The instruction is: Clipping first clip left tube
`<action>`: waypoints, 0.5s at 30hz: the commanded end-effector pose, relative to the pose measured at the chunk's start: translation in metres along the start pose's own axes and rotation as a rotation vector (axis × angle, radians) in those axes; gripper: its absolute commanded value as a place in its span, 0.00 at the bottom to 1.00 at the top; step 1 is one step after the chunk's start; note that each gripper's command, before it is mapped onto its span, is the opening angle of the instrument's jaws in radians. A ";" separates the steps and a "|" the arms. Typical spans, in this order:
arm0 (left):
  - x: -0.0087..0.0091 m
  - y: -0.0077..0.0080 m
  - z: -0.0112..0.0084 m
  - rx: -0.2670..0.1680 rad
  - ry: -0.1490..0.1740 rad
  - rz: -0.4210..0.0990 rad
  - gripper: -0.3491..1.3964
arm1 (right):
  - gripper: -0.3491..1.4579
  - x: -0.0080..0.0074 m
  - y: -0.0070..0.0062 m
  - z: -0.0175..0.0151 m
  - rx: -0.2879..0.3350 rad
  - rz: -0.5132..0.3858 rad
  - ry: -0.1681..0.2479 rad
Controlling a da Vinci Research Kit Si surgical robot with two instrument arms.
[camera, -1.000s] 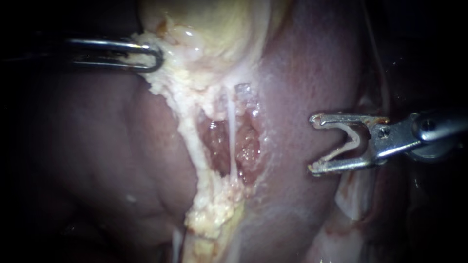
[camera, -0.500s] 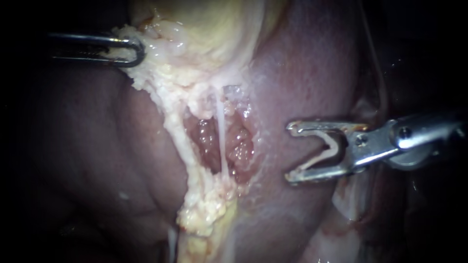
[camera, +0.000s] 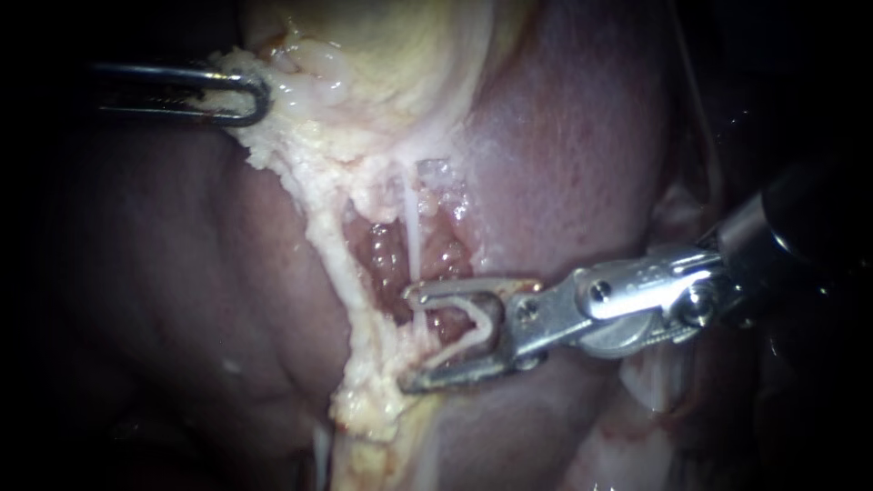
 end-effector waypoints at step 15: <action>0.0000 0.0000 0.0002 0.001 0.000 0.000 0.00 | 0.45 0.0008 0.0015 0.0027 0.091 0.043 0.096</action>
